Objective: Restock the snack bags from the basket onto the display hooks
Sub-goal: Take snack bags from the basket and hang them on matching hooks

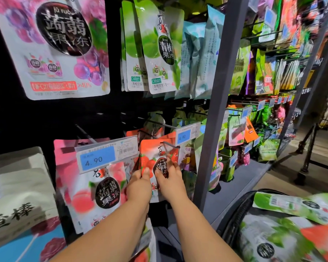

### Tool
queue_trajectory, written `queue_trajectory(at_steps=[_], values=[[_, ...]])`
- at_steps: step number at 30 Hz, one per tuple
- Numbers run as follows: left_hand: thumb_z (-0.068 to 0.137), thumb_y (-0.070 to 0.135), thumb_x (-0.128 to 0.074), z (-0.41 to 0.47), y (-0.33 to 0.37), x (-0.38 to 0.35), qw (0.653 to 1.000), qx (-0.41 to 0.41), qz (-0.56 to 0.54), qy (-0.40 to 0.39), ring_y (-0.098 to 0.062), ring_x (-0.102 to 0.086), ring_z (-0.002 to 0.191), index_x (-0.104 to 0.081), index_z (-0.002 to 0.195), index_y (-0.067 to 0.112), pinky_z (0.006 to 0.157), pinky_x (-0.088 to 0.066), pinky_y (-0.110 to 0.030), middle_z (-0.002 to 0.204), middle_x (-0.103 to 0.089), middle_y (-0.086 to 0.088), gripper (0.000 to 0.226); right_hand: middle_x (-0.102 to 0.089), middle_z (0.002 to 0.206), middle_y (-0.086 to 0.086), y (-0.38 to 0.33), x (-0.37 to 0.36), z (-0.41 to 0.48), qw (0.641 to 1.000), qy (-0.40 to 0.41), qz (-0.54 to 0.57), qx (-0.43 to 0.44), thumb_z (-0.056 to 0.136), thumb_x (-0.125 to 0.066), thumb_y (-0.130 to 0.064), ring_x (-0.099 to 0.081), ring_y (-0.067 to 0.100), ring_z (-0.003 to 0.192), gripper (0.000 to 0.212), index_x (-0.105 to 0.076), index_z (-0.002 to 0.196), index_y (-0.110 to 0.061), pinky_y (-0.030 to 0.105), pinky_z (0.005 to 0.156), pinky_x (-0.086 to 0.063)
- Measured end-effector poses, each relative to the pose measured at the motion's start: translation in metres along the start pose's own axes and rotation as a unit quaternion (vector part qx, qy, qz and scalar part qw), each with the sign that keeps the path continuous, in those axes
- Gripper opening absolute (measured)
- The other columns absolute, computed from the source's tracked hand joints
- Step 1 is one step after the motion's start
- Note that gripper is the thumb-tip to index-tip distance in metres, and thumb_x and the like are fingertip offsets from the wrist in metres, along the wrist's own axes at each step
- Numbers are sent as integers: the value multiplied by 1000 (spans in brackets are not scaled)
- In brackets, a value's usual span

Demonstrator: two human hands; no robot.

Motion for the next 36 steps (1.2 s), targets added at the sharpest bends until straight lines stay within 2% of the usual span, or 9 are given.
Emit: queue_trajectory(at_steps=[4,9,13,18,21,24,29,32,36], values=[[107,35,-31,0,-6,-4,999,-3,32,-16,-32,-44,133,-43,144,12,103,-34,-32,145,-47,-16,45,-6,166,-1,1,7,-11,1000,17,7,-1,100,-52,-42,-19,24,150,67,-17,157,-35,40,116,-30],[101,24,-50,-14,-21,-12,998,7,-57,-17,-33,-60,109,-58,130,8,90,-45,-33,116,-66,-16,34,-3,166,0,5,22,-31,999,41,1,-10,102,-50,-36,-12,21,152,69,-9,157,-38,38,116,-25],[96,22,-59,-27,-29,-16,997,15,-75,-29,-33,-63,103,-62,111,10,93,-50,-39,107,-69,-13,19,-5,166,-1,4,36,-53,998,54,-2,-20,103,-47,-34,-17,21,150,62,-15,157,-38,36,114,-28],[88,18,-66,-44,-40,-19,993,2,-112,-29,-40,-65,91,-66,95,3,80,-52,-41,97,-70,-22,17,-6,165,-1,3,56,-88,998,52,-8,-23,105,-43,-34,-16,18,150,51,-27,153,-34,35,112,-28],[88,12,-66,-59,-44,-18,991,-1,-134,-12,-32,-58,74,-64,89,2,64,-39,-30,84,-66,-17,10,-12,164,1,8,70,-111,998,54,-17,-28,105,-44,-34,-18,17,149,48,-33,151,-29,33,113,-26],[91,12,-64,-77,-42,-23,993,-14,-119,-21,-24,-40,61,-47,75,8,53,-26,-31,65,-43,-9,24,-26,159,1,7,91,-135,997,68,-40,-14,103,-47,-33,-28,17,144,45,-40,148,-26,29,109,-30],[95,30,-63,-133,-21,-61,981,-62,-52,-178,-21,-54,73,-59,92,9,62,-37,-31,84,-60,-8,22,-39,144,-3,8,148,-181,987,106,-119,-13,103,-48,-32,-41,17,132,38,-48,140,-28,33,107,-36],[95,40,-60,-173,-11,-90,958,-109,0,-265,-21,-59,103,-59,115,20,85,-45,-32,110,-62,0,29,-49,138,-3,15,194,-209,968,159,-192,-23,101,-51,-29,-42,19,131,34,-54,135,-27,38,109,-37],[99,48,-47,-218,1,-125,904,-199,102,-365,-20,-47,132,-44,142,27,107,-35,-32,146,-48,2,48,-57,133,0,35,248,-248,938,213,-267,-54,98,-55,-31,-47,25,128,32,-60,130,-26,40,106,-39]])
Point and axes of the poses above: each hand's wrist, its own z-axis towards the middle knuckle, its own x-axis out of the back of the hand, y = z × x, the point moved 5 cm from there along z, towards the middle knuckle
